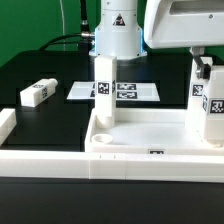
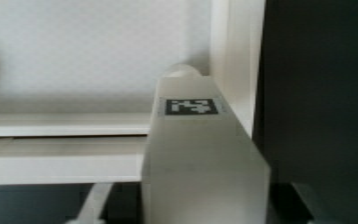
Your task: Assemble desk
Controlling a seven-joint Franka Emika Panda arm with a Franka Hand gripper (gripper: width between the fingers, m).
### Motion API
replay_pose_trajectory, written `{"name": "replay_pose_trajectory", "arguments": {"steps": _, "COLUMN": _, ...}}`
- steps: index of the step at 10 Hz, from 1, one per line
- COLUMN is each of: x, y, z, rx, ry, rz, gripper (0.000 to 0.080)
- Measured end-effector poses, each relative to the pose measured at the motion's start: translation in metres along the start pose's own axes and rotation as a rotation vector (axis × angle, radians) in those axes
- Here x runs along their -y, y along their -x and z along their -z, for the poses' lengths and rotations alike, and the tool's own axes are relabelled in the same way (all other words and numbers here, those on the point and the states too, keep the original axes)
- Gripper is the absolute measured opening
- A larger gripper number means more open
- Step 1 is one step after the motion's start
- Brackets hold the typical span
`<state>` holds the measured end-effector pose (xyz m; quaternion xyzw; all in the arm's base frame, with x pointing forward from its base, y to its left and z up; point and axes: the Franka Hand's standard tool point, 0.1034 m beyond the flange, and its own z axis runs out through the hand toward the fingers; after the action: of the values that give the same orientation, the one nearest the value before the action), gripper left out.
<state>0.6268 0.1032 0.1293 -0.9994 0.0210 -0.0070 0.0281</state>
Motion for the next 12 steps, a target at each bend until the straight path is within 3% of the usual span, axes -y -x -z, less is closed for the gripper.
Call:
{"name": "replay_pose_trajectory", "arguments": {"steps": 4, "x": -0.0001, "y": -0.0003, "z": 0.0000, "rx": -0.001, "ry": 0.000, "rz": -0.284, "gripper": 0.0288}}
{"name": "replay_pose_trajectory", "arguments": {"steps": 9, "x": -0.0019, "y": 0.0000, "z": -0.0015, "rx": -0.012, "ry": -0.010, "rz": -0.842, "gripper": 0.0289}}
{"name": "replay_pose_trajectory", "arguments": {"steps": 12, "x": -0.0002, "y": -0.0009, "z": -0.0019, "rx": -0.006, "ry": -0.033, "rz": -1.206, "gripper": 0.0290}}
